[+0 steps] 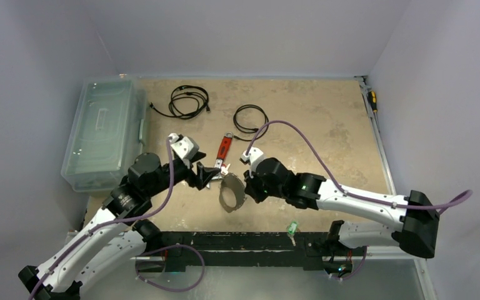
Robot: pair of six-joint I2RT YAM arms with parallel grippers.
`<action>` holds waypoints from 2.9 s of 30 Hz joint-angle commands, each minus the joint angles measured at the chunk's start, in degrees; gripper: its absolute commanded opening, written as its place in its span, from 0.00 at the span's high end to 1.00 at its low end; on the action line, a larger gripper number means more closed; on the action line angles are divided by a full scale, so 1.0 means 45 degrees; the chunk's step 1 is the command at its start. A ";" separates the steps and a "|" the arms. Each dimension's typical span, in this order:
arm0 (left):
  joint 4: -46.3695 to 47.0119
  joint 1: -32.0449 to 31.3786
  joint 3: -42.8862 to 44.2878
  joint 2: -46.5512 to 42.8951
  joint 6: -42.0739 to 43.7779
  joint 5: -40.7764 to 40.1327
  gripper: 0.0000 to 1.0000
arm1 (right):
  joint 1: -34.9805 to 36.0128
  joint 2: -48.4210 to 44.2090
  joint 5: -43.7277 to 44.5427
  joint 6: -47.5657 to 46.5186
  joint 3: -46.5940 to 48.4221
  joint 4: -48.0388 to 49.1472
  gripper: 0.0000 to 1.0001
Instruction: Put the keys on the keyring
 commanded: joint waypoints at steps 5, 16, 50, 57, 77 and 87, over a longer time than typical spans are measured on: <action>0.2616 0.0054 -0.0254 -0.0917 0.0940 0.6126 0.40 | 0.0299 -0.1489 -0.2105 -0.3048 0.1908 0.0649 1.00; 0.3936 0.0031 -0.0586 -0.1480 0.0421 0.9153 0.46 | 0.0550 -0.3287 -0.6873 -0.6613 0.2402 0.0507 1.00; 0.7154 -0.0202 -0.2113 -0.0461 -0.1951 0.9748 0.78 | 0.0550 -0.1996 -0.7072 -0.6951 0.4842 -0.0451 1.00; 0.7164 -0.0218 -0.2170 -0.0460 -0.1866 0.9561 0.76 | 0.0550 -0.1611 -0.7024 -0.6913 0.5040 -0.0518 1.00; 0.6166 -0.0208 -0.1928 -0.0996 -0.1343 0.8841 0.73 | 0.0550 -0.1532 -0.6317 -0.6872 0.4983 -0.0586 1.00; 0.6782 -0.0221 -0.2115 -0.0656 -0.1681 0.9448 0.78 | 0.0550 -0.1396 -0.7201 -0.7052 0.5163 -0.0171 1.00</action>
